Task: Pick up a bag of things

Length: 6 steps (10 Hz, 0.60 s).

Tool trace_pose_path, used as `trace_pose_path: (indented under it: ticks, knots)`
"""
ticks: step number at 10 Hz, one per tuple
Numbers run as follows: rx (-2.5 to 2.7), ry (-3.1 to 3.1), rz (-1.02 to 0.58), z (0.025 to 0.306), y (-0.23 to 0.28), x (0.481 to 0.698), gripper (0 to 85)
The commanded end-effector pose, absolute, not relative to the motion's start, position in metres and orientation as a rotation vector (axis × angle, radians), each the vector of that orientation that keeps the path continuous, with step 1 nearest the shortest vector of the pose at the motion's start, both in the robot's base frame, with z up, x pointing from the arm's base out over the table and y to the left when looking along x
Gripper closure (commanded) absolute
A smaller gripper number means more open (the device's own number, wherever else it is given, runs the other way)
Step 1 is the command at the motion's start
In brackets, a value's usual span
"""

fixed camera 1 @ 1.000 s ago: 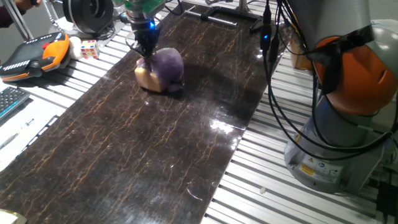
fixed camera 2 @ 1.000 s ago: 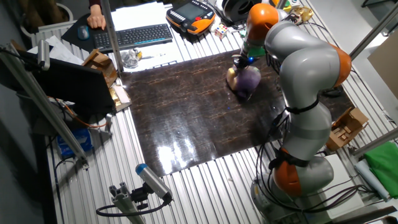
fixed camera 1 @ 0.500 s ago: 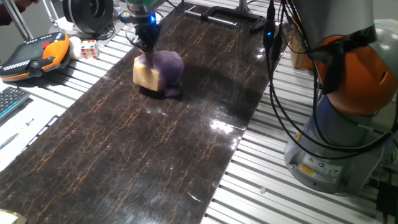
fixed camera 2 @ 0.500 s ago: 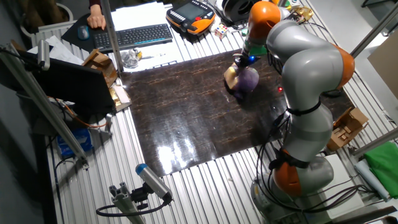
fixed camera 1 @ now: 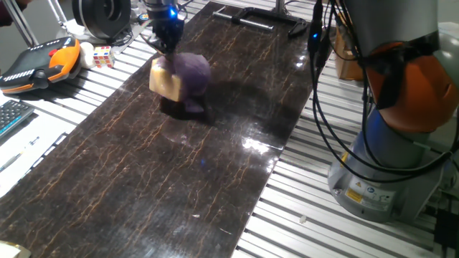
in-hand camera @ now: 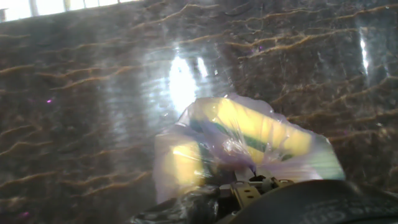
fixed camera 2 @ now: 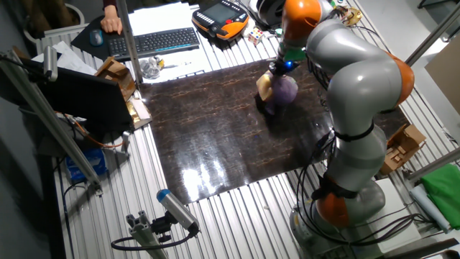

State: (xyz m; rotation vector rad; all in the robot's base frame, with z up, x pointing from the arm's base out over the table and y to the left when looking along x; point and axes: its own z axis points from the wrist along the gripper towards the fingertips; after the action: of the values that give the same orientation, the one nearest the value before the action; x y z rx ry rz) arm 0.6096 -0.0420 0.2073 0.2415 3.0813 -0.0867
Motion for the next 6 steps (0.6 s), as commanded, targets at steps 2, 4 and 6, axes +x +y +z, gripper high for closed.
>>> trace_pose_path:
  ticks: [2, 4, 6]
  knots:
    - [0.241, 3.083, -0.089, 0.228, -0.032, 0.602, 84.3]
    - [0.224, 3.075, -0.091, 0.234, -0.029, 0.595, 84.3]
    - [0.21, 3.08, -0.082, 0.241, -0.029, 0.587, 84.3]
